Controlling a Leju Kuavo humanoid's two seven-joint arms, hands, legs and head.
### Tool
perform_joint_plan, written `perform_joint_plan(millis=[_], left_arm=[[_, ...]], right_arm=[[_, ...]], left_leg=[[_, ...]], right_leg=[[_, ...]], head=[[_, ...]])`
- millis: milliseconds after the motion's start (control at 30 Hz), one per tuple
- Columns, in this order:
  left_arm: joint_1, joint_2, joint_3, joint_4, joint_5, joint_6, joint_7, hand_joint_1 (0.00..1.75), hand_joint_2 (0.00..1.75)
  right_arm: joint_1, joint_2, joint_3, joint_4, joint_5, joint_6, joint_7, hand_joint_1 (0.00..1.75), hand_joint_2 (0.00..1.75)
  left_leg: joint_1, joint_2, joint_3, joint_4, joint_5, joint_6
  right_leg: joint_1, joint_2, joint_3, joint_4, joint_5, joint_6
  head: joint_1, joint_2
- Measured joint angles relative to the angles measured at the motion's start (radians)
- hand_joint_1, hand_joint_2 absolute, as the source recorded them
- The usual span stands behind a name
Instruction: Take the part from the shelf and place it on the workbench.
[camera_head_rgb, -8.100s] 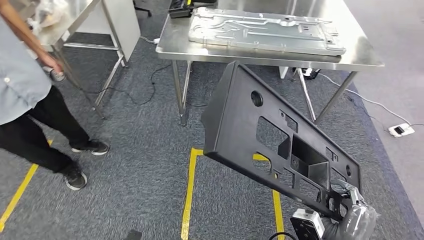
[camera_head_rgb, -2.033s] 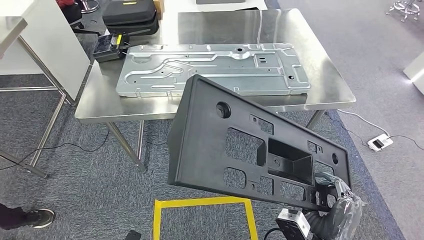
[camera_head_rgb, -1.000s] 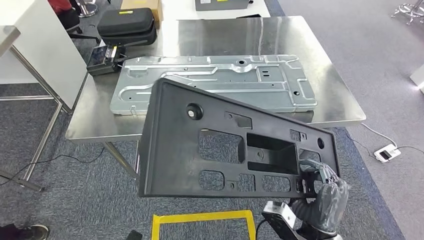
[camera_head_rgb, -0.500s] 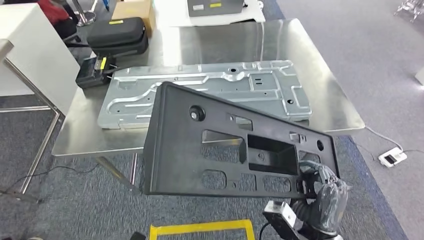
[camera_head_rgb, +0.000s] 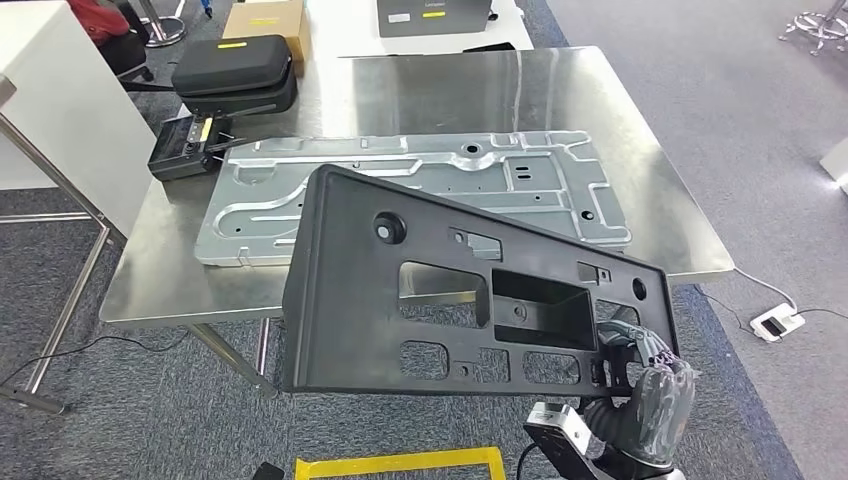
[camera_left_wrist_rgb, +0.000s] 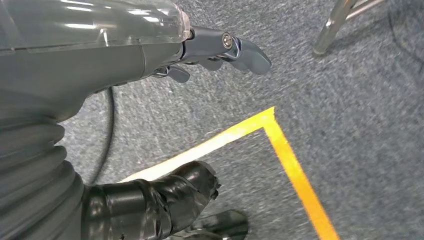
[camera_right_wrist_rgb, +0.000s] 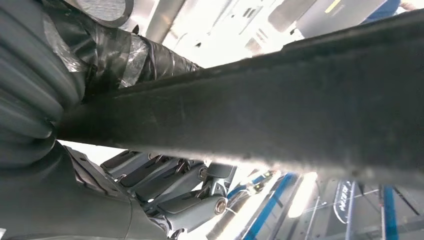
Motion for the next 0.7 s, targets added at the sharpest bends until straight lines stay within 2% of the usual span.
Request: perform_joint_plan(millis=[67, 100, 133, 167, 233, 267, 300, 400, 467, 500, 567, 600, 633, 667, 700], left_arm=[[-0.002, 0.0, -0.004, 0.0, -0.004, -0.002, 0.0, 0.0, 1.75], [-0.002, 0.0, -0.006, 0.0, -0.005, -0.003, 0.001, 0.0, 1.75], [-0.002, 0.0, -0.008, 0.0, -0.007, -0.003, 0.002, 0.0, 1.75], [-0.002, 0.0, -0.01, 0.0, -0.007, -0.004, 0.002, 0.0, 1.75], [-0.002, 0.0, -0.013, 0.0, -0.009, -0.005, 0.004, 0.0, 1.75], [-0.003, 0.0, -0.014, 0.0, -0.01, -0.006, 0.004, 0.0, 1.75], [-0.004, 0.0, -0.015, 0.0, -0.011, -0.006, 0.005, 0.0, 1.75], [-0.005, 0.0, -0.015, 0.0, -0.014, -0.007, 0.006, 0.0, 1.75], [-0.007, 0.0, -0.016, 0.0, -0.017, -0.008, 0.006, 0.0, 1.75], [-0.007, 0.0, -0.016, 0.0, -0.017, -0.008, 0.005, 0.0, 1.75], [-0.007, 0.0, -0.016, 0.0, -0.018, -0.009, 0.006, 0.0, 1.75], [-0.006, 0.0, -0.016, 0.0, -0.018, -0.009, 0.006, 0.0, 1.75], [-0.005, 0.0, -0.016, 0.0, -0.018, -0.01, 0.006, 0.0, 1.75], [-0.005, 0.0, -0.016, 0.0, -0.018, -0.01, 0.006, 0.0, 1.75], [-0.005, 0.0, -0.016, 0.0, -0.018, -0.011, 0.006, 0.0, 1.75]], right_arm=[[-0.003, -0.003, 0.0, 0.001, 0.0, 0.0, 0.0, 1.75, 1.75], [-0.004, -0.005, 0.0, 0.001, 0.0, 0.0, 0.0, 1.75, 1.75], [-0.004, -0.007, 0.0, 0.002, 0.0, 0.0, 0.0, 1.75, 1.75], [-0.006, -0.009, 0.0, 0.003, 0.0, 0.0, 0.0, 1.75, 1.75], [-0.013, -0.014, 0.0, 0.004, 0.0, 0.0, 0.002, 1.75, 1.75], [-0.017, -0.015, 0.0, 0.005, 0.0, 0.0, 0.002, 1.75, 1.75], [-0.02, -0.016, 0.0, 0.006, 0.0, 0.0, 0.003, 1.75, 1.75], [-0.024, -0.018, 0.0, 0.009, 0.001, 0.0, 0.007, 1.75, 1.75], [-0.028, -0.019, 0.0, 0.01, 0.001, 0.0, 0.01, 1.75, 1.75], [-0.031, -0.019, 0.0, 0.01, 0.002, 0.0, 0.012, 1.75, 1.75], [-0.034, -0.02, 0.0, 0.012, 0.003, 0.0, 0.014, 1.75, 1.75], [-0.034, -0.02, 0.0, 0.014, 0.003, 0.0, 0.015, 1.75, 1.75], [-0.034, -0.02, 0.0, 0.016, 0.003, 0.0, 0.015, 1.75, 1.75], [-0.035, -0.02, 0.0, 0.017, 0.004, 0.0, 0.016, 1.75, 1.75], [-0.036, -0.02, 0.0, 0.018, 0.004, 0.001, 0.017, 1.75, 1.75]], left_leg=[[0.0, 0.0, 0.001, -0.001, -0.002, 0.003], [0.0, 0.0, 0.002, -0.001, -0.005, 0.003], [0.001, -0.001, 0.004, 0.0, -0.008, 0.002], [0.001, -0.002, 0.008, 0.001, -0.012, 0.0], [0.002, -0.003, 0.014, 0.007, -0.023, -0.007], [0.001, -0.004, 0.015, 0.012, -0.029, -0.012], [-0.001, -0.004, 0.015, 0.015, -0.033, -0.018], [-0.002, -0.004, 0.015, 0.017, -0.04, -0.033], [0.001, -0.003, 0.003, 0.048, -0.062, -0.044], [0.002, -0.003, -0.018, 0.093, -0.086, -0.049], [0.005, -0.003, -0.089, 0.23, -0.142, -0.055], [0.006, -0.003, -0.122, 0.286, -0.156, -0.057], [0.007, -0.003, -0.14, 0.309, -0.15, -0.057], [0.007, -0.003, -0.138, 0.289, -0.122, -0.056], [0.007, -0.003, -0.117, 0.233, -0.08, -0.054]], right_leg=[[-0.005, 0.0, -0.069, 0.122, -0.052, 0.009], [-0.009, 0.0, -0.097, 0.167, -0.061, 0.013], [-0.012, -0.001, -0.11, 0.179, -0.049, 0.017], [-0.015, -0.001, -0.103, 0.149, -0.017, 0.019], [-0.018, -0.002, -0.052, 0.025, 0.06, 0.02], [-0.017, -0.003, -0.029, -0.029, 0.082, 0.017], [-0.015, -0.003, -0.018, -0.06, 0.089, 0.013], [-0.013, -0.001, -0.014, -0.075, 0.084, -0.004], [-0.016, -0.002, -0.007, -0.081, 0.083, -0.017], [-0.017, -0.003, -0.003, -0.084, 0.082, -0.023], [-0.016, -0.005, 0.002, -0.084, 0.077, -0.031], [-0.015, -0.005, 0.004, -0.084, 0.074, -0.032], [-0.015, -0.005, 0.008, -0.084, 0.071, -0.032], [-0.014, -0.004, 0.013, -0.084, 0.068, -0.031], [-0.014, -0.003, 0.02, -0.084, 0.064, -0.029]], head=[[0.0, 0.0], [0.0, 0.0], [0.0, 0.0], [0.0, 0.0], [0.001, 0.0], [0.0, 0.0], [0.0, 0.0], [0.0, 0.0], [0.0, 0.0], [-0.001, 0.0], [-0.001, 0.0], [0.0, 0.0], [0.0, 0.0], [-0.001, 0.0], [0.0, 0.0]])
